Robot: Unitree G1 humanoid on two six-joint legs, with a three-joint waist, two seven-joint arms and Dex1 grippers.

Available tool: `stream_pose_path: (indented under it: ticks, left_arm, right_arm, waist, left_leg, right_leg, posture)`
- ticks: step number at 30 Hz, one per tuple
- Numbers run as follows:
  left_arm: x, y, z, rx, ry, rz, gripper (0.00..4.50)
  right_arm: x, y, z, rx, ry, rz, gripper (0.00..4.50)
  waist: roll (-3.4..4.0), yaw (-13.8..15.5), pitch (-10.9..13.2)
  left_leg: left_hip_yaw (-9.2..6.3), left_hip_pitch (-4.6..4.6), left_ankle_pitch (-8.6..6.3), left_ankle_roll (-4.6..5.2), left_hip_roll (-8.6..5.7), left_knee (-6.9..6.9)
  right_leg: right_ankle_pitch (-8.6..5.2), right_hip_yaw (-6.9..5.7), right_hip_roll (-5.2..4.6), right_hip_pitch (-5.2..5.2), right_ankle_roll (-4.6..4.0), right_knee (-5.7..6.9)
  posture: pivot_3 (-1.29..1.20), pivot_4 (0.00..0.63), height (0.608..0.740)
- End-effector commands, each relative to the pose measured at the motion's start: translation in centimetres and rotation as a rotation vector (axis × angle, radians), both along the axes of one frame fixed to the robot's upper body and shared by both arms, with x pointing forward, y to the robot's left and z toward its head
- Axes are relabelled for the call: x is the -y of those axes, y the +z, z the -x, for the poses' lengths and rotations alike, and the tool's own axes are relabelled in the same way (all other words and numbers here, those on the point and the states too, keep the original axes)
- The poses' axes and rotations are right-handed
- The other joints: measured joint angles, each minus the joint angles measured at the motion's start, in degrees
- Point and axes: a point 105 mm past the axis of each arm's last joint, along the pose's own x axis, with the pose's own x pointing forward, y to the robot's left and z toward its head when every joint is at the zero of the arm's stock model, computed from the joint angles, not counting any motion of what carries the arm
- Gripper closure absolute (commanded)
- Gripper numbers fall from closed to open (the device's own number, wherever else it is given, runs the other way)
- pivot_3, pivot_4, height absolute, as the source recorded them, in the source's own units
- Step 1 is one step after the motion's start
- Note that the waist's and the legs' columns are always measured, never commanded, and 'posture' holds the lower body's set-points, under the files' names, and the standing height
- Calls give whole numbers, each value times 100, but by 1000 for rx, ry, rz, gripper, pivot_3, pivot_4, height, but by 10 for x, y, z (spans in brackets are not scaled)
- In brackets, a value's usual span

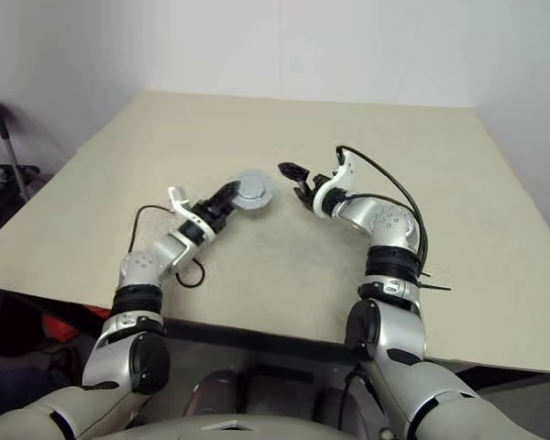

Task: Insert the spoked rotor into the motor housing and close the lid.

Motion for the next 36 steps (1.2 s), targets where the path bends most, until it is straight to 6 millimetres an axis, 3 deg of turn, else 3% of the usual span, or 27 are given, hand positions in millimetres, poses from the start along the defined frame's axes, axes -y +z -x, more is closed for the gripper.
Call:
stream_pose_path:
  ticks: [1,7,12,19,25,31,33,36]
  left_arm:
    - [-54,24,-7,83,238,-8,2306]
    - [-112,6,-4,-39,514,-94,2306]
    - [-131,-6,-6,-132,609,-163,2306]
    - [-139,-7,-4,-133,633,-185,2306]
    - [-162,-18,3,-208,703,-263,445]
    - [-203,1,9,-165,805,-342,445]
    - [-201,13,4,-116,784,-390,445]
    - [-172,28,-5,6,680,-524,445]
  right_arm:
    - [6,8,-4,28,-29,6,45]
    - [8,7,-3,50,-25,20,45]
    - [4,7,-5,62,-12,35,45]
    - [0,7,-9,72,-4,37,45]
    - [1,5,-10,65,-6,40,0]
    - [7,-3,-11,54,-13,84,0]
    - [11,0,-13,103,-27,132,0]
    - [19,14,-17,341,-77,385,0]
  waist:
    - [0,-25,0]
    - [-9,-42,0]
    - [-27,-32,6]
    - [-33,-83,6]
    - [-34,-99,6]
    - [-35,-104,6]
    - [-36,-96,6]
    - [-36,-22,6]
  left_leg:
    - [-2,1,0,0,0,0]
    - [-6,-1,-1,1,-3,0]
    - [-8,-1,0,0,-3,9]
    - [-13,34,6,-12,-1,13]
    - [-15,38,9,-17,1,12]
    - [-17,39,9,-17,2,11]
    - [-18,38,9,-17,2,11]
    - [-19,38,9,-17,-4,12]
  right_leg:
    - [0,0,0,0,0,1]
    - [0,-1,-1,5,1,-2]
    - [2,-3,-1,13,5,-1]
    - [2,-3,-1,44,6,0]
    - [3,-3,0,44,4,4]
    - [3,-1,2,42,5,4]
    - [3,-2,2,43,5,4]
    - [3,-2,-4,50,5,2]
  posture:
    - [0,0,740]
    - [0,0,740]
    - [0,0,740]
    - [0,0,740]
    - [0,0,740]
    - [0,0,740]
    - [0,0,740]
    - [0,0,740]
